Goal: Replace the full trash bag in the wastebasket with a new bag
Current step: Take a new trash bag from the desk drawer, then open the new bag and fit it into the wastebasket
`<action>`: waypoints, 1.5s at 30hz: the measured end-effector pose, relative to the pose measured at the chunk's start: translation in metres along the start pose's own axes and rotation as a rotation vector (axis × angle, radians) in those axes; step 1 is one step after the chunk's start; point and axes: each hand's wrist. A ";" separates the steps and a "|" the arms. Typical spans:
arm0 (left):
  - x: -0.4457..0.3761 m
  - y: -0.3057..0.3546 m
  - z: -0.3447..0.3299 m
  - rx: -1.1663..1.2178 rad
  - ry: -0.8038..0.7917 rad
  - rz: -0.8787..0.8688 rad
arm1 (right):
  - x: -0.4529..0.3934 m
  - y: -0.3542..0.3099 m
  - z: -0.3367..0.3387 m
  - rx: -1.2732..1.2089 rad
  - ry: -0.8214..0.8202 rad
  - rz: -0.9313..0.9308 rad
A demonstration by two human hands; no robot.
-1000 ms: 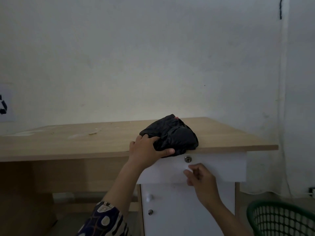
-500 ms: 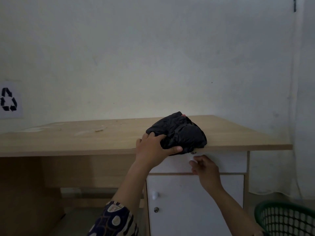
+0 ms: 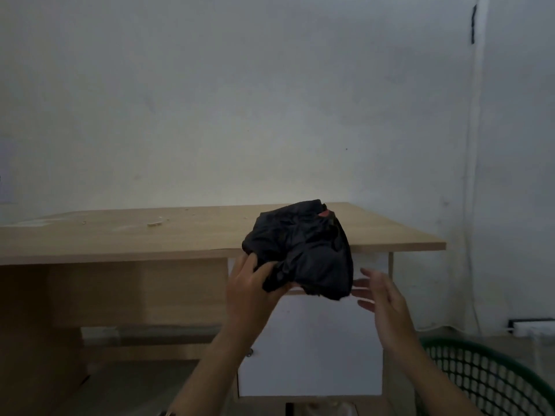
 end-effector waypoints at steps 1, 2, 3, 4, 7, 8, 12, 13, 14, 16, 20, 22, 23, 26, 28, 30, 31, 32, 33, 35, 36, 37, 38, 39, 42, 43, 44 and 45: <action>0.009 0.005 -0.001 0.025 -0.020 -0.002 | -0.001 -0.003 0.005 -0.057 -0.069 -0.030; 0.017 0.012 -0.003 0.045 -0.038 -0.003 | -0.001 -0.006 0.010 -0.107 -0.150 -0.078; 0.024 0.018 -0.005 0.069 -0.052 -0.013 | 0.000 -0.008 0.013 -0.172 -0.229 -0.124; 0.030 0.024 -0.008 0.087 -0.064 -0.039 | 0.002 -0.012 0.015 -0.239 -0.308 -0.155; 0.049 0.039 -0.015 0.069 -0.109 -0.156 | 0.007 -0.013 0.023 -0.361 -0.381 -0.218; 0.056 0.042 -0.018 0.065 -0.132 -0.180 | 0.009 -0.014 0.026 -0.354 -0.348 -0.243; 0.075 0.044 -0.022 0.070 -0.285 -0.170 | 0.020 -0.008 0.033 -0.193 -0.169 -0.290; 0.079 0.044 -0.022 0.072 -0.334 -0.158 | 0.023 -0.006 0.033 -0.173 -0.140 -0.277; 0.082 0.044 -0.021 0.094 -0.405 -0.129 | 0.026 -0.003 0.033 -0.159 -0.116 -0.257; 0.088 0.046 -0.014 0.262 -0.569 0.026 | 0.032 0.002 0.032 -0.137 -0.064 -0.230; 0.095 0.052 -0.006 0.681 -0.619 0.532 | 0.040 0.014 0.032 -0.057 -0.007 -0.213; 0.097 0.055 -0.010 0.764 -0.437 0.702 | 0.045 0.022 0.032 -0.005 0.002 -0.209; 0.097 0.056 -0.013 0.733 -0.356 0.731 | 0.047 0.026 0.032 0.017 0.008 -0.211; 0.102 0.061 -0.025 0.644 -0.285 0.820 | 0.054 0.040 0.035 0.085 -0.003 -0.216; 0.103 0.067 -0.040 0.685 -0.375 1.026 | 0.057 0.051 0.039 0.131 -0.017 -0.232; 0.101 0.074 -0.056 0.786 -0.530 1.232 | 0.059 0.063 0.044 0.162 -0.022 -0.252; 0.100 0.078 -0.066 0.856 -0.581 1.309 | 0.059 0.068 0.048 0.181 -0.019 -0.266; 0.100 0.081 -0.076 0.915 -0.597 1.371 | 0.058 0.073 0.053 0.197 -0.013 -0.280; 0.100 0.084 -0.088 0.956 -0.593 1.417 | 0.057 0.078 0.058 0.207 -0.004 -0.295; 0.103 0.089 -0.111 0.966 -0.612 1.456 | 0.052 0.089 0.072 0.236 0.003 -0.321; 0.105 0.091 -0.125 0.943 -0.638 1.441 | 0.049 0.094 0.080 0.262 0.006 -0.331; 0.108 0.095 -0.138 0.915 -0.662 1.417 | 0.045 0.101 0.089 0.287 0.004 -0.340; 0.111 0.100 -0.151 0.892 -0.677 1.387 | 0.041 0.109 0.098 0.310 0.001 -0.358; 0.112 0.104 -0.162 0.877 -0.684 1.354 | 0.038 0.116 0.106 0.328 -0.005 -0.376; 0.116 0.116 -0.201 0.829 -0.681 1.254 | 0.025 0.139 0.138 0.332 -0.031 -0.423; 0.117 0.120 -0.214 0.809 -0.674 1.223 | 0.021 0.147 0.150 0.321 -0.032 -0.437; 0.119 0.123 -0.224 0.789 -0.662 1.199 | 0.019 0.153 0.161 0.317 -0.029 -0.455; 0.121 0.127 -0.236 0.772 -0.644 1.179 | 0.015 0.160 0.175 0.316 -0.025 -0.478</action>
Point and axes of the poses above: each hand's wrist, its own x-axis away from the middle knuckle, its own z-axis out of the back of the hand, y = z × x, and after that the axes turned 11 degrees about x, right-handed
